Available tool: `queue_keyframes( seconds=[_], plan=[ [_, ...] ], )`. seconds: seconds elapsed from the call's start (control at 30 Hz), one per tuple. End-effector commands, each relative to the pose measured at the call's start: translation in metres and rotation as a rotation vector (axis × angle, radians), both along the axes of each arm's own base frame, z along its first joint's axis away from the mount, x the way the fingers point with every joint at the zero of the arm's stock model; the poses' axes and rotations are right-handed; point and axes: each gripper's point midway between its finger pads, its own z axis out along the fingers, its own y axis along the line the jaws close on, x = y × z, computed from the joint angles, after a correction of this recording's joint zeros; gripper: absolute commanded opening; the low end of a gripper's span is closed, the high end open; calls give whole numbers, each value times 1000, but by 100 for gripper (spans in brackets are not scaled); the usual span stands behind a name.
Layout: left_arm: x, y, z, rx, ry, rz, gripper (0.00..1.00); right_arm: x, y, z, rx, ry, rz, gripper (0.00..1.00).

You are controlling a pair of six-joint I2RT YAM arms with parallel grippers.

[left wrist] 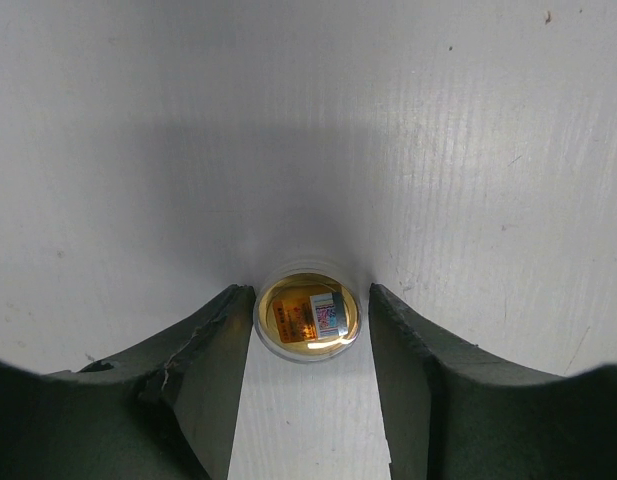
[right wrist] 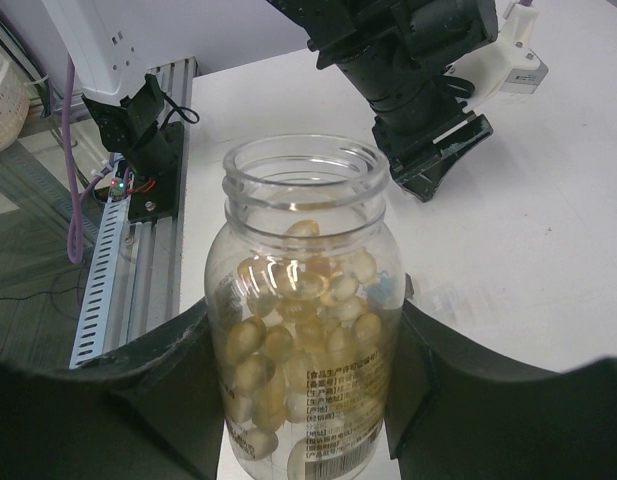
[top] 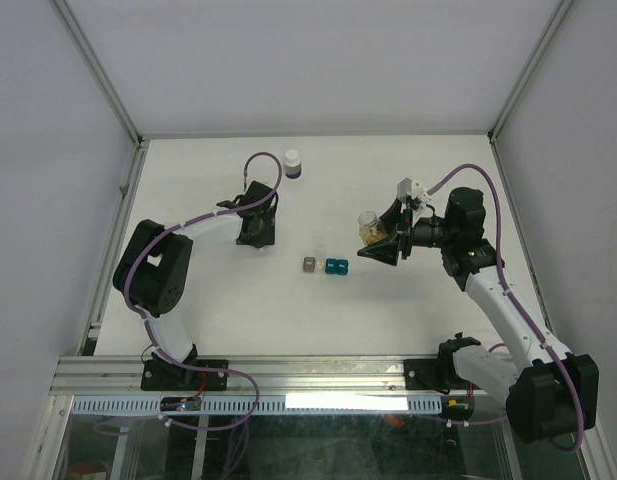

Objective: Sort the pills into containers

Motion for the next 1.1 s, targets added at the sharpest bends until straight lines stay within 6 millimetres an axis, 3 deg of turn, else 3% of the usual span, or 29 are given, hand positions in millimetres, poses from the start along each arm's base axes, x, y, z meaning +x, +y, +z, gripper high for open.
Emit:
queue_keyframes(
  seconds=[0.0, 0.3, 0.43, 0.57, 0.7, 0.87, 1.07],
  plan=[
    [8, -7, 4, 16, -17, -31, 51, 1, 1, 18, 23, -64, 25, 0],
    [3, -12, 5, -15, -5, -53, 37, 3, -1, 17, 22, -64, 18, 0],
    [0, -20, 22, -70, -31, -72, 34, 4, -2, 16, 15, -69, 13, 0],
    [-5, -37, 54, -198, -93, -122, 33, 3, -3, 11, -5, -56, 11, 0],
    [-21, -74, 104, -448, -184, -255, 33, 5, -5, 5, -40, -137, 20, 0],
    [-71, -125, 189, -888, -309, -541, 33, 3, -10, -2, -107, -179, 8, 0],
    [-116, -152, 248, -1198, -338, -787, 33, -6, -9, -21, -264, -193, 0, 0]
  ],
)
